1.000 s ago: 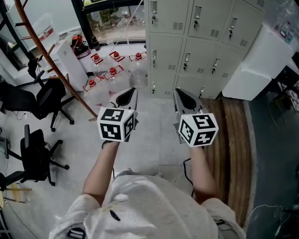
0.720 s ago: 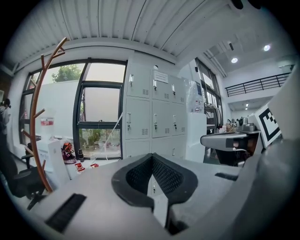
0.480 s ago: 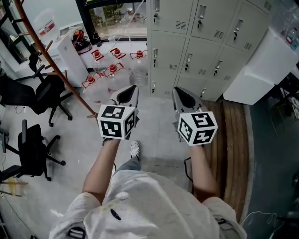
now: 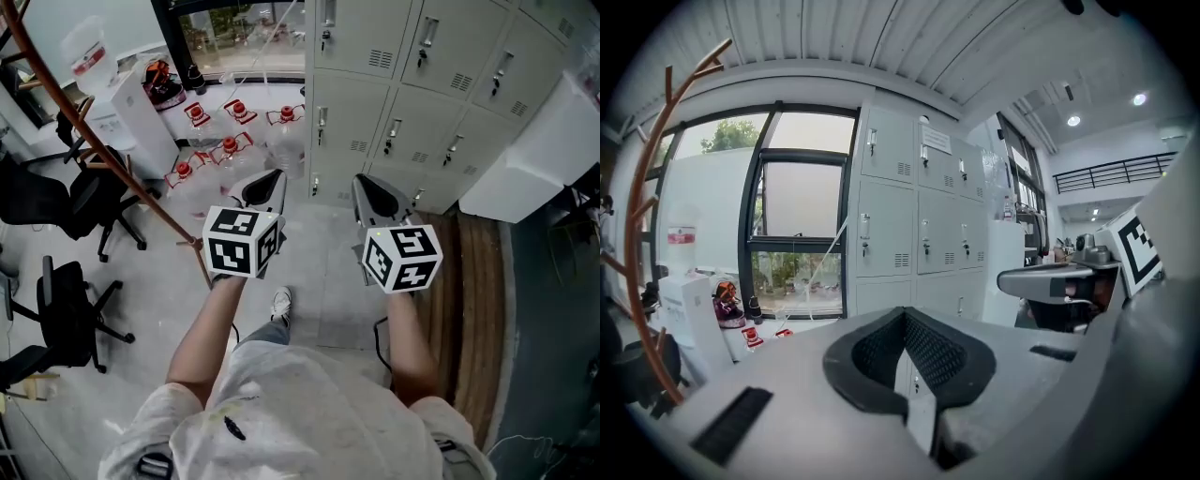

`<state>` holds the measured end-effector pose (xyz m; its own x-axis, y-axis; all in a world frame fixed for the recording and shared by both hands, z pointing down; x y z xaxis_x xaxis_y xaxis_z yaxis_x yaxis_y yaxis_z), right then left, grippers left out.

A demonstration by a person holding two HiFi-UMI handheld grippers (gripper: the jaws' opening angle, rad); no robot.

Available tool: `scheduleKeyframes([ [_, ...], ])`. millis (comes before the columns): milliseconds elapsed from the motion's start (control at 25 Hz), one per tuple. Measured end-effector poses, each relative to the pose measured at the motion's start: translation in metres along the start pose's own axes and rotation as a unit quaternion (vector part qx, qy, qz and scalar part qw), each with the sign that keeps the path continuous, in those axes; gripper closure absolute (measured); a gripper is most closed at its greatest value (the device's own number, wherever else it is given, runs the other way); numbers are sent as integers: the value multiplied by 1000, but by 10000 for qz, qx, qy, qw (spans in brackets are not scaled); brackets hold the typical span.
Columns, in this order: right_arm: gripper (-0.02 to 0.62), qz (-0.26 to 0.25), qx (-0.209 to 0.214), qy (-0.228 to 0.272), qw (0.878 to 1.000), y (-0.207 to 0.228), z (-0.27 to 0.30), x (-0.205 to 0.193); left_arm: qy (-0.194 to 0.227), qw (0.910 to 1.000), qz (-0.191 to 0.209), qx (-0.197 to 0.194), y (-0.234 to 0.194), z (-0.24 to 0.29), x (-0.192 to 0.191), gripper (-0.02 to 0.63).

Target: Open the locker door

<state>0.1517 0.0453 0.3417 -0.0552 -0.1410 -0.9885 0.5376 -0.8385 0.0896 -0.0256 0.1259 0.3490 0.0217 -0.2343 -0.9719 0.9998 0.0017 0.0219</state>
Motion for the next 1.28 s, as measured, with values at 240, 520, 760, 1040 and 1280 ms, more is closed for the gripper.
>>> scheduleKeyframes([
  [240,592,-9,-148,-23,9999,13,61,11,-30,9998,-28,-210,-45,49,9,600],
  [520,592,-95,-348,-37,9993,20,116,28,31,9990,-59,-441,-89,95,24,600],
  [760,592,-104,-465,-74,9988,30,159,37,51,9978,-88,-655,-119,134,33,600],
  [1040,592,-111,-492,-96,9987,30,216,53,64,9974,-190,-693,-172,164,44,600],
  [1280,592,-87,-488,-72,9987,32,247,62,66,9972,-249,-709,-198,183,48,600],
])
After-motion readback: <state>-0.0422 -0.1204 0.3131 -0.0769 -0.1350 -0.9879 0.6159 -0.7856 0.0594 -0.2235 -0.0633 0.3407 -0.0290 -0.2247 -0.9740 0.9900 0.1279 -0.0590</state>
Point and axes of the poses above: the fingertips, and each gripper's own axes: z forward along the fingers, y to its right, x out of its top, the point moved 7 cm from there along -z, backward along the fingers, and after that the axes turned 3 degrees about z, right-handed, at the moved point
